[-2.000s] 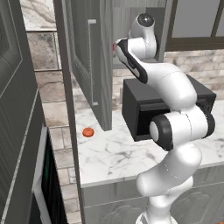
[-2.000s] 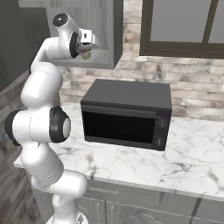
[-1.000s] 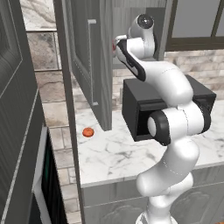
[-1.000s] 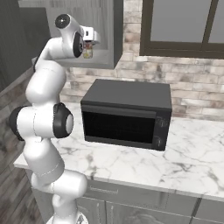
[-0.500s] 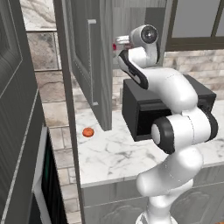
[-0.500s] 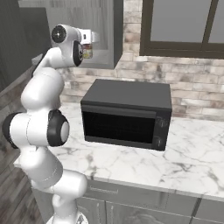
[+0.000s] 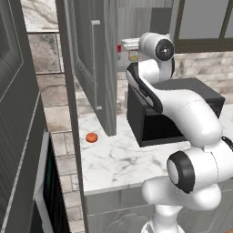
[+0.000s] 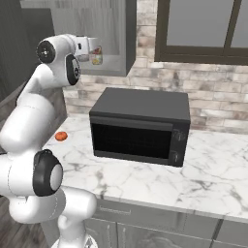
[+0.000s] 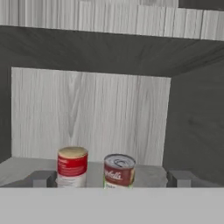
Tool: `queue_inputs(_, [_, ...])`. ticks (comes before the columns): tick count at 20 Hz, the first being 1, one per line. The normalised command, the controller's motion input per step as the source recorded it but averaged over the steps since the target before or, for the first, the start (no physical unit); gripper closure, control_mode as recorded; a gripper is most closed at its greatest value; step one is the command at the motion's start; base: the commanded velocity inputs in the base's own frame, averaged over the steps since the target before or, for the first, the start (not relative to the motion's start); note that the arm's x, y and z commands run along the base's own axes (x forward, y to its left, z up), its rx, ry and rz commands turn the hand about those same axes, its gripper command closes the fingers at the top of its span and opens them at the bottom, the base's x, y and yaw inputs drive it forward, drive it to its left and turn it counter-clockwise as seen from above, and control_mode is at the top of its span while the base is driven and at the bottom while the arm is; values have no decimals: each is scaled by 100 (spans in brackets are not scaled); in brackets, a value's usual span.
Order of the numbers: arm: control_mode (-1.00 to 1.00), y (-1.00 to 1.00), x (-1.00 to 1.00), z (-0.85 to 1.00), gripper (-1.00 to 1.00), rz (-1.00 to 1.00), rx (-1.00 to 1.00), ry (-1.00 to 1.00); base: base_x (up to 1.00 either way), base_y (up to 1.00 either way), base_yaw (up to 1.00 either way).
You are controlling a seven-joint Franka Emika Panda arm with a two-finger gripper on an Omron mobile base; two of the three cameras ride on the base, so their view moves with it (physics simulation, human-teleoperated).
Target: Restock the canned food cabinet by taking the new fresh canned food from the counter and placing it in the cabinet. Then, take the old canned food from the cabinet and place it on the counter.
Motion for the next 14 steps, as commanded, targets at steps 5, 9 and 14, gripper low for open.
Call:
queue_inputs(5, [-100, 32, -31, 0, -100, 17, -2, 37, 0, 0, 0])
queue_inputs(9, [-100, 24, -6, -13, -100, 10, -7, 14, 0, 0, 0])
queue_inputs(14, [-100, 37, 8, -77, -100, 7, -27, 7, 0, 0, 0])
